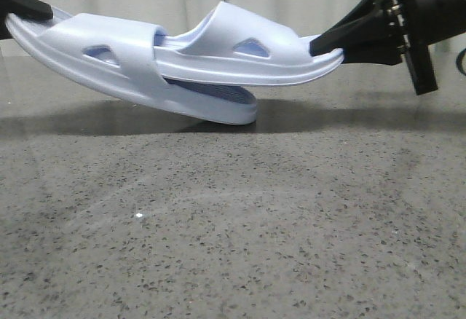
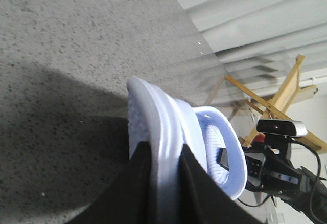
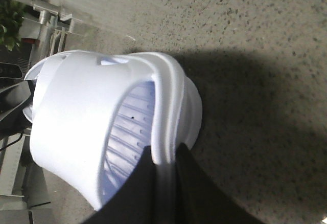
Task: Insert blue slippers together front up
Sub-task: 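Slide the right gripper's slipper onto the left gripper's slipper, soles stacked, then open both grippers, set the stacked slippers down, and withdraw upward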
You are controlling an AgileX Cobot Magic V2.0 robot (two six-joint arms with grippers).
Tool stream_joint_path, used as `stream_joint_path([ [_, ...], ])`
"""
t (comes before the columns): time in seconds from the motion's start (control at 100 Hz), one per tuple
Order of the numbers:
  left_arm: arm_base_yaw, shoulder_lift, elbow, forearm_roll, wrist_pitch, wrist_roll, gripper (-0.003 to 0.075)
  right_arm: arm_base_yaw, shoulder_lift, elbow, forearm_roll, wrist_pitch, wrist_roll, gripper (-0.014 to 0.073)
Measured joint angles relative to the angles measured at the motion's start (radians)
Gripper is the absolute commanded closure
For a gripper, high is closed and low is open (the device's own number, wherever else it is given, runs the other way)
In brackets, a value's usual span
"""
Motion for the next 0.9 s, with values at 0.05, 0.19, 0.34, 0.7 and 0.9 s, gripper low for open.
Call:
stream_joint_path([
  [0.05, 0.000, 0.004, 0.000, -0.006, -0.017, 0.000, 0.0705, 0.022, 0.016, -0.024, -0.002, -0.017, -0.001, 0.0697],
  [0.19, 0.000, 0.010, 0.000, -0.017, -0.050, 0.002, 0.0705, 0.055, 0.037, -0.065, -0.004, -0.058, -0.002, 0.0678],
  [0.34, 0.014, 0.010, 0.000, -0.011, -0.045, 0.002, 0.0705, 0.042, 0.037, -0.075, -0.006, -0.027, -0.003, 0.0531],
  [0.7, 0.089, 0.010, 0.000, 0.104, 0.069, 0.025, 0.0705, -0.128, 0.037, -0.079, -0.025, 0.170, 0.001, 0.0417],
  [0.9, 0.042, 0.010, 0.000, 0.127, -0.069, 0.099, 0.0690, -0.177, 0.034, -0.081, -0.029, 0.168, 0.028, 0.0422],
])
